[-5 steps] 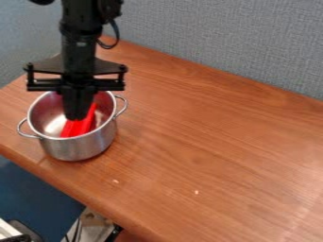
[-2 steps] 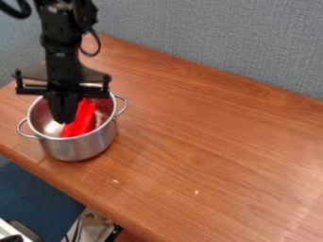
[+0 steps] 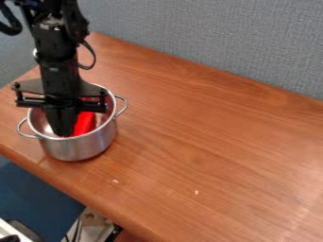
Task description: Move the red object from the metal pot to the table
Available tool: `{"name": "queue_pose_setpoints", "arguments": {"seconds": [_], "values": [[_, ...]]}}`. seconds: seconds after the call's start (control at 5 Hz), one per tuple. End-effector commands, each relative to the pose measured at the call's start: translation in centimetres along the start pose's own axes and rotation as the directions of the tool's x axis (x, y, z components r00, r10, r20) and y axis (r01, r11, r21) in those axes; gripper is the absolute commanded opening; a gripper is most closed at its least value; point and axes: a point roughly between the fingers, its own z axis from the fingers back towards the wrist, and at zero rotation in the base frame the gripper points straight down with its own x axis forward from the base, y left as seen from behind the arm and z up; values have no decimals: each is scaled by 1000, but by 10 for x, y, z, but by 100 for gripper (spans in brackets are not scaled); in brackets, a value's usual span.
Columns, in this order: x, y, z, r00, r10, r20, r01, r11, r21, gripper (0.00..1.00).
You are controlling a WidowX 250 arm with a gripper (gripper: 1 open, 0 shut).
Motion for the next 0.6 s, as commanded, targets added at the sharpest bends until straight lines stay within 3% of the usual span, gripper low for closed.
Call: {"name": "queue_pose_setpoints", "arguments": {"seconds": [0.0, 0.4], "values": [[5, -7, 24, 997, -62, 34, 63, 998, -29, 0], [4, -35, 56, 980, -164, 112, 165, 986, 1, 0]]}}
